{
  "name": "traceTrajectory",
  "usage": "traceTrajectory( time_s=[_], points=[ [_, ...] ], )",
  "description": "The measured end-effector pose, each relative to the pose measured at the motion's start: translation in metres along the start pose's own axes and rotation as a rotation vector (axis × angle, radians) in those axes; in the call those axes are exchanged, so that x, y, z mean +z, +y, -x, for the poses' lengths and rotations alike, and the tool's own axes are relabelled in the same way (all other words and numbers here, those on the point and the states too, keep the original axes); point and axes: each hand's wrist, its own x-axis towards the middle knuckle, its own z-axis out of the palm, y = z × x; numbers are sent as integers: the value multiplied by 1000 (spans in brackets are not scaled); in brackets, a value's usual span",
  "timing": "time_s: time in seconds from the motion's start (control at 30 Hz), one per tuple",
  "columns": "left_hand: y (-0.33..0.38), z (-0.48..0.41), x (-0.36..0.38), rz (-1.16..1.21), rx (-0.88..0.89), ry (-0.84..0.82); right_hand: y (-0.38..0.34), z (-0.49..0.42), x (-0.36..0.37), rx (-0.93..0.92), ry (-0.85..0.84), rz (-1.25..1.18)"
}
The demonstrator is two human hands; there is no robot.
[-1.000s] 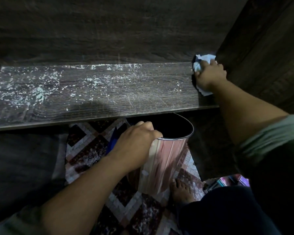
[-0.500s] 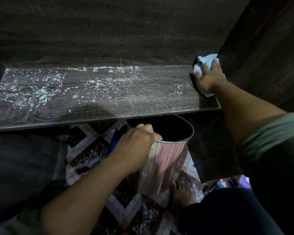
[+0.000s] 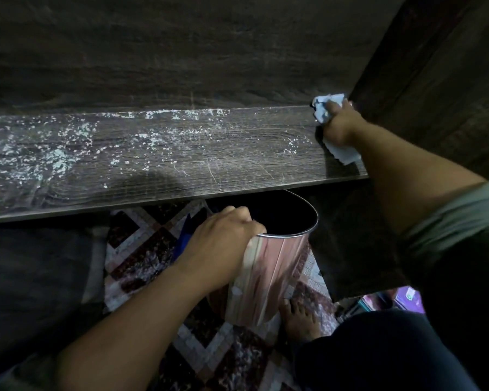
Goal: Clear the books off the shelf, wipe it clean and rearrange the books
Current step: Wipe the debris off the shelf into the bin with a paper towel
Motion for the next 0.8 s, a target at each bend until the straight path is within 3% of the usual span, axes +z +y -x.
traceTrajectory(
  time_s=[0.2, 0.3, 0.43, 0.57, 0.63, 0.7, 0.77, 0.8],
  points=[
    [0, 0, 0, 22, 11, 16, -16, 14, -16, -180, 22, -273],
    [-2, 1, 1, 18, 17, 24, -7, 9, -23, -196, 294, -260],
    [-1, 3, -2, 41, 22, -4, 12, 12, 5, -60, 79, -103],
    [-4, 5, 1, 11, 20, 30, -3, 25, 22, -43, 181, -141],
    [-6, 7, 2, 2, 23, 42, -18, 35, 25, -192, 232, -218],
    [-6, 10, 2, 7, 34, 45, -30, 46, 26, -303, 177, -390],
    [-6, 12, 1, 8, 42, 47, -40, 55, 16, -300, 69, -594],
    [-6, 13, 1, 8, 42, 51, -42, 54, 8, -284, 97, -650]
  ],
)
